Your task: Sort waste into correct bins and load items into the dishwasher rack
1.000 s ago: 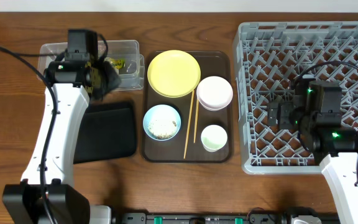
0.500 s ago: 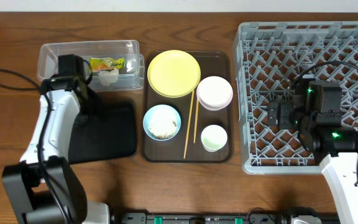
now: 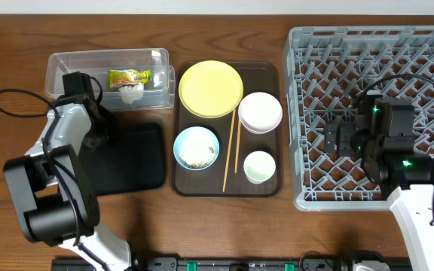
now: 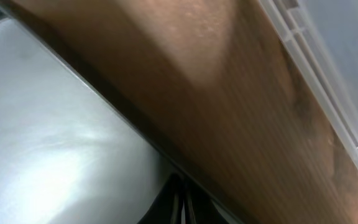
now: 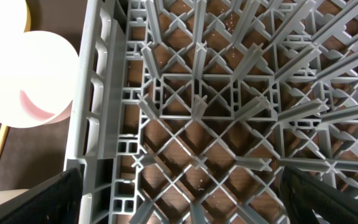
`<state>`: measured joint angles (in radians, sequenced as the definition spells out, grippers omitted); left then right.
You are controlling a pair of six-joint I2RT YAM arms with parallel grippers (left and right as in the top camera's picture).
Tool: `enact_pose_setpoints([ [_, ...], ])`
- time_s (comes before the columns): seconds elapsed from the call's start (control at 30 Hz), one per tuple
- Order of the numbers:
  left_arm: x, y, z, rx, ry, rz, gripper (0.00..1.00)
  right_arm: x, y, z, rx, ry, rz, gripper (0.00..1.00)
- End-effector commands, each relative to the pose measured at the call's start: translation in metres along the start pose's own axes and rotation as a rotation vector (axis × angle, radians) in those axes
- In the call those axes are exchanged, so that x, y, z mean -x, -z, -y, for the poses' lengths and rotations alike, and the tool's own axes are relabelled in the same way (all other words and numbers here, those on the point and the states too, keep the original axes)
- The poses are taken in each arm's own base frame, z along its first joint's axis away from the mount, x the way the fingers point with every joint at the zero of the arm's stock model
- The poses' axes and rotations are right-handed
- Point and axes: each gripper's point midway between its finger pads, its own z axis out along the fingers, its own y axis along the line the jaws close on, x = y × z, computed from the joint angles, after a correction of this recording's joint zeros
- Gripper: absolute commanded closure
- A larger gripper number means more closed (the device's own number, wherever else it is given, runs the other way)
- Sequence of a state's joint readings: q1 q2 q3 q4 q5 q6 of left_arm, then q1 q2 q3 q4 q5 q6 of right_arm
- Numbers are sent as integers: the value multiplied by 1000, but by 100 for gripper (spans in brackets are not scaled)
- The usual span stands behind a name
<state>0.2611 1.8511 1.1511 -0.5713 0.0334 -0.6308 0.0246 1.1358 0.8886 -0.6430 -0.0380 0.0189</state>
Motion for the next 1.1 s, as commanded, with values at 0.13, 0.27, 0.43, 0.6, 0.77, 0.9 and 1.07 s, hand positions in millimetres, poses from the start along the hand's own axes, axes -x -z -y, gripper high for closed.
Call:
enact_pose_setpoints([
  [0.13,3,-2,42,-214,-130,-12,93,10,8,2,1,-18,32,1],
  [0.27,4,1,54,-277,-135,-14,94,10,8,2,0,-18,32,1],
  [0.43,1,2,55,-285,-136,-25,93,10,8,2,0,-18,32,1],
  [0.6,-5,12,64,-342,-141,-53,94,10,8,2,0,-18,33,1],
  [0.77,-2,38,68,-382,-155,-22,94,10,8,2,0,-18,33,1],
  [0.9,-5,69,65,-398,-203,11,93,10,8,2,0,-18,32,1],
  [1.07,-24,111,67,-432,-329,46,67,10,8,2,1,-18,34,1],
])
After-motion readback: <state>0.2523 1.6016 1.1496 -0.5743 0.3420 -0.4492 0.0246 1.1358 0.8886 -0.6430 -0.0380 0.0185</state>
